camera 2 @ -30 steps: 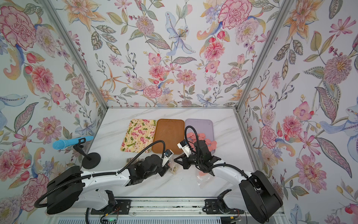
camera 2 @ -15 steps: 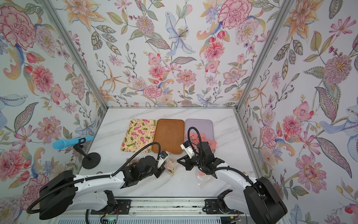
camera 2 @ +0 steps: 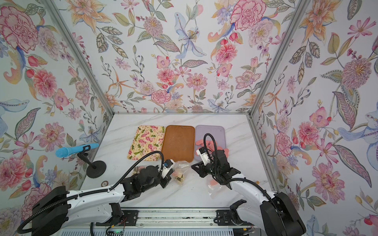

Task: Pour cookies out of the ziploc bag
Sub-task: Open the ziploc bag at the center of the board, then adjust the ziploc bag at the center of the board.

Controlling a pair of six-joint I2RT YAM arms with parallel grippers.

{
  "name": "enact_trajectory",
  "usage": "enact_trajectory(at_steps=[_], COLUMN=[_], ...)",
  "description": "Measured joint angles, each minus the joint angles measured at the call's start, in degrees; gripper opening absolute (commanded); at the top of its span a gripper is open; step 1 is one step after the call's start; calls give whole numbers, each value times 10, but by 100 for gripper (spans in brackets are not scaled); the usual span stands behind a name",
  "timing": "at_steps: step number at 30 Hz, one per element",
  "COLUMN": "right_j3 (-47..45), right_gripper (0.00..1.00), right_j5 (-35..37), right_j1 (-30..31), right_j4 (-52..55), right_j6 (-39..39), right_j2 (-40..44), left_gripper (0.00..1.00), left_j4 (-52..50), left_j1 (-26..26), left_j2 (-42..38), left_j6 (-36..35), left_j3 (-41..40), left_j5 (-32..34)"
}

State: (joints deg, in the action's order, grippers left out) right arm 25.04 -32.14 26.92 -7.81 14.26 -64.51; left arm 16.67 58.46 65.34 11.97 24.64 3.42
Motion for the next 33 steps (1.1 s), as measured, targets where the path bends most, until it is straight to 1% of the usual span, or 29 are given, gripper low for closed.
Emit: enact_trajectory(at_steps=[2,6,8,9,12,14,18,21,27,33], right_j3=[0,0,2,7,35,52,76,76,76,83], right_gripper=[33,35,38,40,40,40,40,40,40,42], right_j5=[15,44,50,50,39,32,31,31,39,68], right_j1=[-8,-8,-4,2,32,63,148,184,227,233], right_j4=[10,39,51,57,62,56,47,36,17,4], right_j6=[3,7,7,7,13,19,28,37,49,61], right_j2=[10,61,92,105,120,115,95,79,24,-20], left_gripper=[0,0,0,0,0,0,0,0,0,0], left_j4=[-1,0,0,0,0,0,-1,-1,0,1], left_j1=[-2,-3,-3,-3,-3,-3,-3,-3,-3,-3], left_j2=[0,0,0,0,0,3,18,22,22,22], left_j6=[0,3,7,7,9,9,9,11,15,15], left_j3=[0,0,0,0,0,1,7,10,11,11], left_j5=[0,2,2,2,2,2,2,2,1,0])
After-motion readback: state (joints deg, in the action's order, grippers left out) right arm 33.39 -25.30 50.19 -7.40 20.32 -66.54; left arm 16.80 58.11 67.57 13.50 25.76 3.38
